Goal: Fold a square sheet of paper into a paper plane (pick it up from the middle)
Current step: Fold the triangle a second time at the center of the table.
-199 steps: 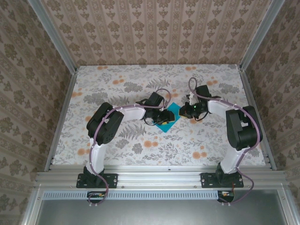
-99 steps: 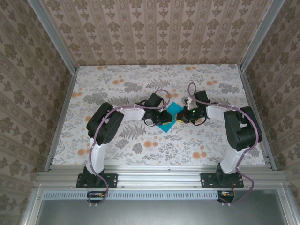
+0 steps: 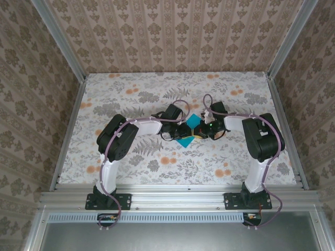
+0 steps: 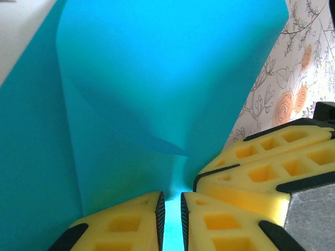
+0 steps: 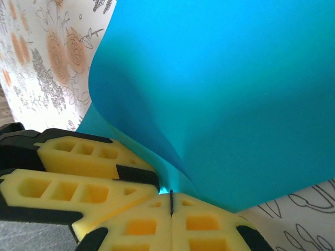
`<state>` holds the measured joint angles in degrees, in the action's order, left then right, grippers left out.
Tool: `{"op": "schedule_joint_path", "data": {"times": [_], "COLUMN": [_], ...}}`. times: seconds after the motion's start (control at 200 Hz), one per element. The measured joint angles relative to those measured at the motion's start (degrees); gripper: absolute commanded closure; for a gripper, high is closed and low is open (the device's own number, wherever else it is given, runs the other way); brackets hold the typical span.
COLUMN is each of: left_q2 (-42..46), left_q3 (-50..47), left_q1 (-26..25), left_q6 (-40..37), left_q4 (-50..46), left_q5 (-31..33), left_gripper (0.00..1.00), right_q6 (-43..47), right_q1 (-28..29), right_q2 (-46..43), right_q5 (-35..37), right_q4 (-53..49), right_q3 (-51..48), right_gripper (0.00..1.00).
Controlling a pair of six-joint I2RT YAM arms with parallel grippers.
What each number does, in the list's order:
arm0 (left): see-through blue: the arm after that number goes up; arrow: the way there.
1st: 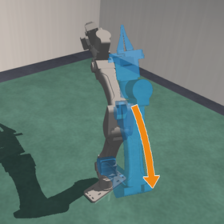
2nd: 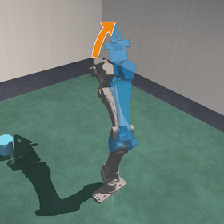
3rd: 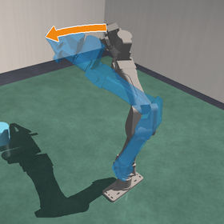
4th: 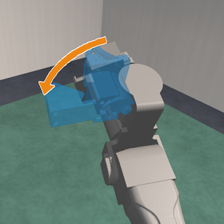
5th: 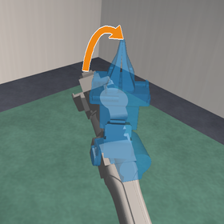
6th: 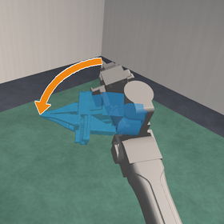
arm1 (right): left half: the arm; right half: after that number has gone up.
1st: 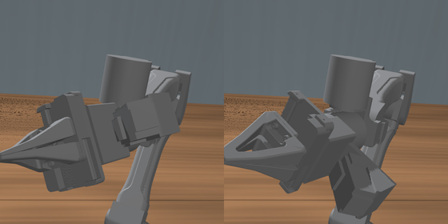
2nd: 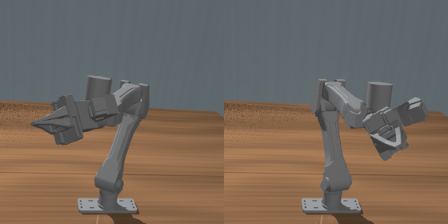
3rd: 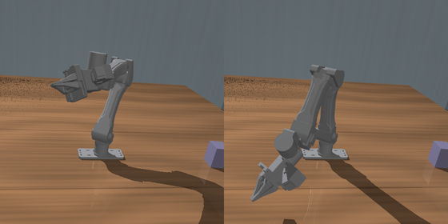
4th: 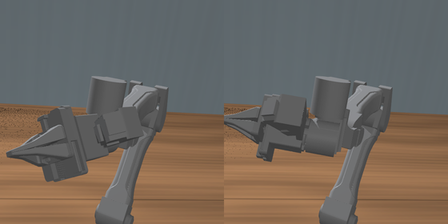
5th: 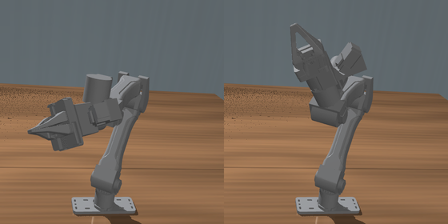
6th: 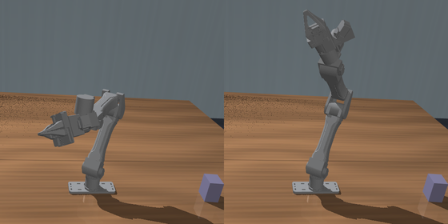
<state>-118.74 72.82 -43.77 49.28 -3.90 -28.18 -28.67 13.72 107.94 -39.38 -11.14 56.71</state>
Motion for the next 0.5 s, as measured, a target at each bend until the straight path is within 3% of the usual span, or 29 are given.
{"op": "schedule_joint_path", "data": {"times": [0.5], "left_q2": [3.1], "left_q3": [-1.5], "left_q1": [0.0], "left_q6": [0.0], "left_q4": [-0.7], "left_q5": [0.2], "left_gripper": [0.77], "right_q6": [3.7], "right_q1": [1.8], "right_q2": [1.2], "right_q5": [4.5], "right_q4": [-4.1], "right_q3": [2.8], "right_gripper": [0.94]}}
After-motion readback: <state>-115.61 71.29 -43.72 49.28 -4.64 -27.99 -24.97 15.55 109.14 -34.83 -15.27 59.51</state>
